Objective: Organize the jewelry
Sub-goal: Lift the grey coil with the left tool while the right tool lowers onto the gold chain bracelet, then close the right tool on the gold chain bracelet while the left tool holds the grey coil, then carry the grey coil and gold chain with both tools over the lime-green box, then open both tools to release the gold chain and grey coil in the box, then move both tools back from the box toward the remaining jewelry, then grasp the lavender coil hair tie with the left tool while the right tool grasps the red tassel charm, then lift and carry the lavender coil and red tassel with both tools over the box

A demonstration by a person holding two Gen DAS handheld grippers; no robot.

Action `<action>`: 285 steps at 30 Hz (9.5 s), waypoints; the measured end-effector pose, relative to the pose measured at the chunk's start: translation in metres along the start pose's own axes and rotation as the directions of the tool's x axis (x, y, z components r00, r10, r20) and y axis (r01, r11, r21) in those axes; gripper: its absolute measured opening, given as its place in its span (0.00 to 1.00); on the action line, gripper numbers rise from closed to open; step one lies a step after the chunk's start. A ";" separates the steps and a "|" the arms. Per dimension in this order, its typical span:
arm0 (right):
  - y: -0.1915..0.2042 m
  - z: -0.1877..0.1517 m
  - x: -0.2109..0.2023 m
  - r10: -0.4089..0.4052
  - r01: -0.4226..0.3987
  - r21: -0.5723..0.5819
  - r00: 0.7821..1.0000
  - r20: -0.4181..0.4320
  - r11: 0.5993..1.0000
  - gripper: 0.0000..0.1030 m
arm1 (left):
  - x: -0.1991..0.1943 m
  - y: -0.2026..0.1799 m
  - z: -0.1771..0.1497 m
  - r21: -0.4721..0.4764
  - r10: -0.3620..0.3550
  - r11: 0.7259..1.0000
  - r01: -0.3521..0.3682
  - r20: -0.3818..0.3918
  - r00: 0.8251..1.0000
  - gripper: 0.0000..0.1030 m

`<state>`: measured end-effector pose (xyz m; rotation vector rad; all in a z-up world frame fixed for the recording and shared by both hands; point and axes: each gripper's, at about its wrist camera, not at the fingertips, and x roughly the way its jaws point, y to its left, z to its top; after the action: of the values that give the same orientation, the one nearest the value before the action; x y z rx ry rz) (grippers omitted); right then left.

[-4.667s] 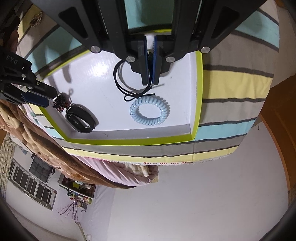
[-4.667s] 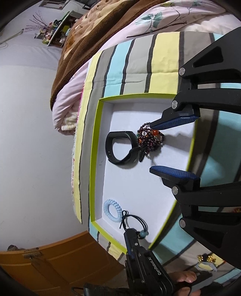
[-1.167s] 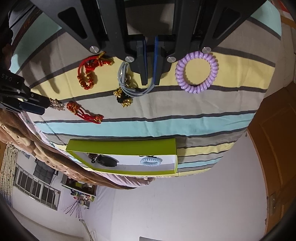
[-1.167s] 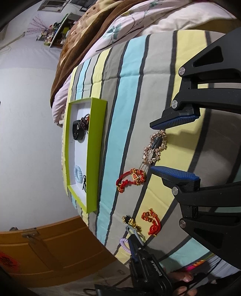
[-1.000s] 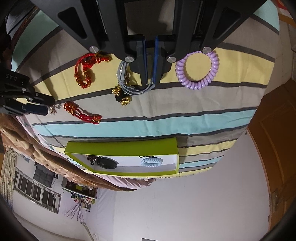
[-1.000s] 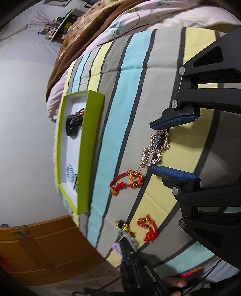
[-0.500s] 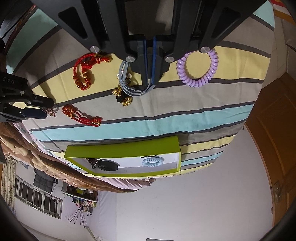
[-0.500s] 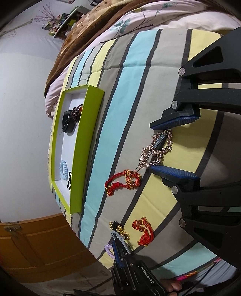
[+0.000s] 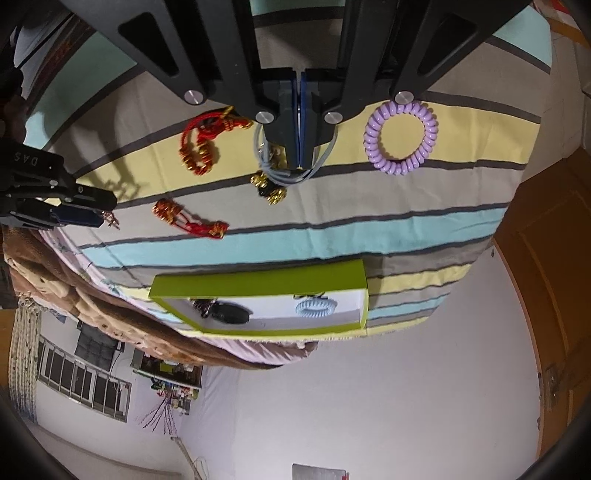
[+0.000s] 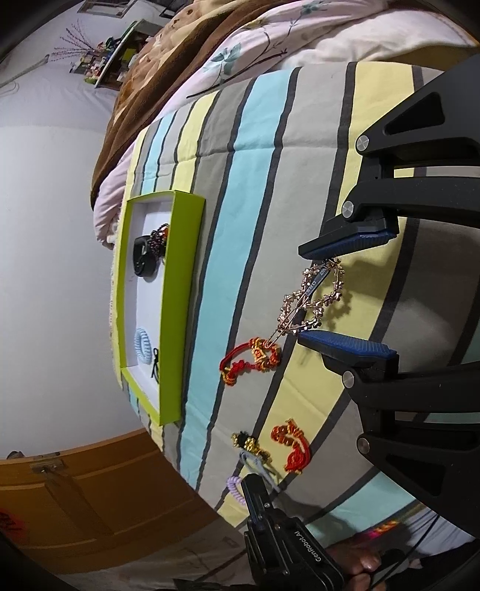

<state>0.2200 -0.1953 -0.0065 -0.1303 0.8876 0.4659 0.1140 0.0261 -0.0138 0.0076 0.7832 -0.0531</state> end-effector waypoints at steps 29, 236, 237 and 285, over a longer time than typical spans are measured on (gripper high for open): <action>0.001 -0.005 -0.019 0.005 -0.005 0.007 1.000 0.030 1.000 0.40 | 0.008 -0.004 0.000 0.019 -0.136 0.990 0.137 -0.033 0.990 0.15; 0.038 0.026 0.030 0.073 -0.073 -0.050 0.997 -0.011 0.996 0.40 | 0.003 0.077 -0.016 -0.153 0.121 0.980 -0.126 -0.040 0.992 0.35; 0.040 0.028 0.036 0.071 -0.072 -0.057 0.997 -0.024 0.996 0.40 | 0.004 0.076 -0.015 -0.152 0.121 0.980 -0.127 -0.043 0.992 0.34; 0.021 0.022 -0.028 0.026 -0.030 0.035 0.994 0.105 0.999 0.14 | -0.038 0.014 0.026 -0.069 -0.002 0.998 0.010 0.116 0.993 0.08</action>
<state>0.2115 -0.1794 0.0310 -0.0596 0.7954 0.4779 0.1059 0.0413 0.0311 -0.0634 0.6681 -0.0321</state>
